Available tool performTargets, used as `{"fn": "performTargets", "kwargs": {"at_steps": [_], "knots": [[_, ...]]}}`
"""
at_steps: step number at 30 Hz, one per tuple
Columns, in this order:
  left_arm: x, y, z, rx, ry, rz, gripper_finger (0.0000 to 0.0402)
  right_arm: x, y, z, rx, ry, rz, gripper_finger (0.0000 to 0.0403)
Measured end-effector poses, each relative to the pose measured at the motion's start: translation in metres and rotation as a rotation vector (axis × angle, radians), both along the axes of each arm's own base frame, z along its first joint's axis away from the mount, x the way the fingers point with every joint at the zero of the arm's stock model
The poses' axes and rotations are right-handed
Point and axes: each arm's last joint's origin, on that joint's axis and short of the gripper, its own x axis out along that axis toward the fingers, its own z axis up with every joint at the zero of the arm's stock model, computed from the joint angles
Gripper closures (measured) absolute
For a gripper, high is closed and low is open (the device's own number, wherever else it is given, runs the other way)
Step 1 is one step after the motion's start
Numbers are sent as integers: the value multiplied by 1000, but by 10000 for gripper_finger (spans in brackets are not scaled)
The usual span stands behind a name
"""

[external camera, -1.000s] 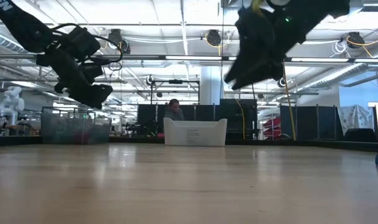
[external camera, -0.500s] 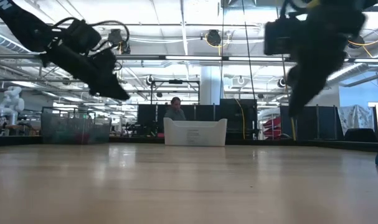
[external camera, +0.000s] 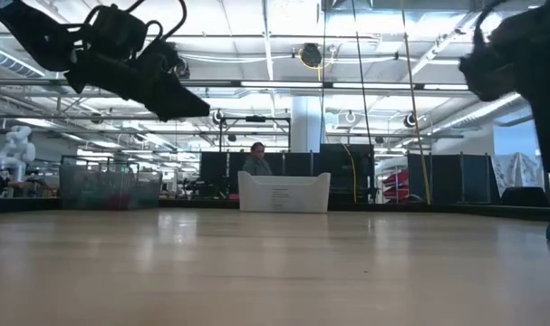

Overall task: Sort blocks by size
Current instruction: Put the dark blue semicircle block into the top black bin

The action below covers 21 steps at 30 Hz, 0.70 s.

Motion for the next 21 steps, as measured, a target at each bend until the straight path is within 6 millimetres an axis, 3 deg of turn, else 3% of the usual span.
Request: {"fn": "performTargets", "kwargs": {"at_steps": [7, 15, 21], "knots": [[4, -7, 2, 14, -22, -33, 246, -8, 6, -13, -27, 109, -182, 193], [5, -7, 2, 18, -18, -16, 246, 7, 17, -30, 11, 58, -174, 193], [4, -7, 2, 18, -15, -10, 246, 7, 18, -45, -5, 150, -199, 193]]}}
